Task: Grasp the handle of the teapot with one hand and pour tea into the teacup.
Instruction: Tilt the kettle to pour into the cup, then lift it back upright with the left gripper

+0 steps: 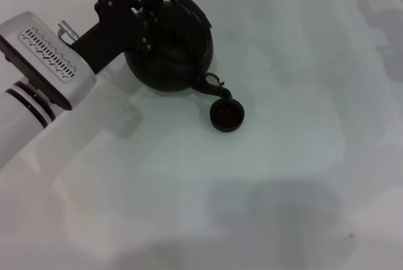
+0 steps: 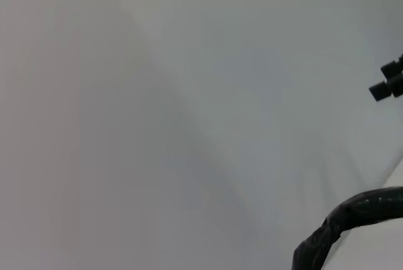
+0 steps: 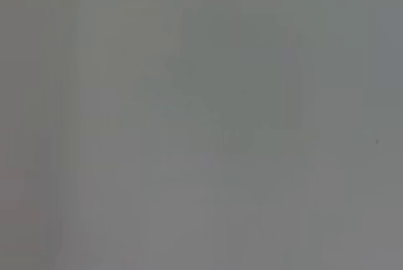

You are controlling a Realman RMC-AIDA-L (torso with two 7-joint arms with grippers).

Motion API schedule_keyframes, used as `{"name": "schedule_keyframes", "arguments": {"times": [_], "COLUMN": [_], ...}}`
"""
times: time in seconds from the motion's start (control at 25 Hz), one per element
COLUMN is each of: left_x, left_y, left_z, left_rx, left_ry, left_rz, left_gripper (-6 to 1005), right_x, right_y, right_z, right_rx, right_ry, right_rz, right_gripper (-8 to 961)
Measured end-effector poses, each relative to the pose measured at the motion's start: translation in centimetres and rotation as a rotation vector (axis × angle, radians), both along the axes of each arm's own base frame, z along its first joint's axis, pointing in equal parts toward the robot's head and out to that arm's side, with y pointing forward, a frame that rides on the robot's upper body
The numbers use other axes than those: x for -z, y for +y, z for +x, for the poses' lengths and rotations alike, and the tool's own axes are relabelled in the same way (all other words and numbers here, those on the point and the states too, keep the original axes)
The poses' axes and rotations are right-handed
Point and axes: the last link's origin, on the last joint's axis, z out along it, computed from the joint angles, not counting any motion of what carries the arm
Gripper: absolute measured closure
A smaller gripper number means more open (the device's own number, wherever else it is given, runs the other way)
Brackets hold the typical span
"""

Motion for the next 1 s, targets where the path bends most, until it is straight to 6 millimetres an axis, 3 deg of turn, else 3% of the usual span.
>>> {"name": "schedule_keyframes", "arguments": {"times": [1.0], "left_x": [-1.07], "left_y": [-0.18], "left_z": [-0.15], "left_rx": [0.069], "left_ry": [0.023], "left_rz": [0.017], "left_gripper": [917], "right_x": [0.2], "right_y": [0.03], "right_z": [-0.03], "right_rx": [0.004], "right_ry": [0.003], "right_rz": [-0.007], "right_gripper": [126]}}
